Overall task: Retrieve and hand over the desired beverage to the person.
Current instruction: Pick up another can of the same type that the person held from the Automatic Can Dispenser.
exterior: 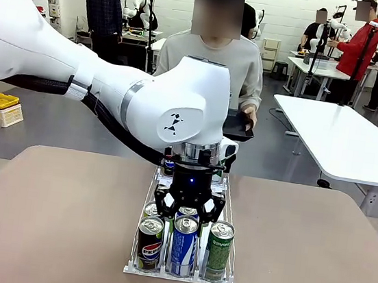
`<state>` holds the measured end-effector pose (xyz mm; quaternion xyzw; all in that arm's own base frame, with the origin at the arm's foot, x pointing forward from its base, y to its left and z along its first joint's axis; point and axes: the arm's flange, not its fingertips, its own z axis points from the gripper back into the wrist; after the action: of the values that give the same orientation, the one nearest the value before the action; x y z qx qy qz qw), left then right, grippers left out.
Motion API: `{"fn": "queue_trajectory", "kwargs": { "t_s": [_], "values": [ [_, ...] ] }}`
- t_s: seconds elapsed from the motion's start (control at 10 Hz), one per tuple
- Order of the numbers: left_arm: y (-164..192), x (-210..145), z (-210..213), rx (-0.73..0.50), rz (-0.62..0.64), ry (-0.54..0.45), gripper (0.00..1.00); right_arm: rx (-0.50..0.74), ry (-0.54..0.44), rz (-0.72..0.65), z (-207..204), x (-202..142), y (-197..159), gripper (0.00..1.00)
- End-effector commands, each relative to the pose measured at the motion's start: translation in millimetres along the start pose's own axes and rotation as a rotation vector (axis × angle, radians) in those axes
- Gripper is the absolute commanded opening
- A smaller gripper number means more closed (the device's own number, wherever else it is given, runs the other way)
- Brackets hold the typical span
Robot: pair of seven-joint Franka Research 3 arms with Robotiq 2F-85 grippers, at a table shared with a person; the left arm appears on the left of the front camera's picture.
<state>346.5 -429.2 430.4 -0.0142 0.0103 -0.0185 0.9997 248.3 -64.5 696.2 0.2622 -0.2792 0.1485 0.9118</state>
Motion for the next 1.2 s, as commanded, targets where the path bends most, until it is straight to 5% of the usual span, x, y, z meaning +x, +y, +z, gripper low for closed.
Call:
{"fn": "queue_trajectory", "kwargs": {
  "t_s": [0.0, 0.6, 1.1],
  "values": [
    [-1, -17, 38, 0.044, -0.006, 0.018, 0.07, 0.029, -0.005, 0.013, 0, 1, 0, 1.0],
    [11, -27, 212, 0.08, 0.068, -0.075, 0.07, 0.029, -0.005, 0.013, 0, 1, 0, 1.0],
    [29, 23, 265, 0.051, 0.127, -0.137, 0.07, 0.029, -0.005, 0.013, 0, 1, 0, 1.0]
  ]
}}
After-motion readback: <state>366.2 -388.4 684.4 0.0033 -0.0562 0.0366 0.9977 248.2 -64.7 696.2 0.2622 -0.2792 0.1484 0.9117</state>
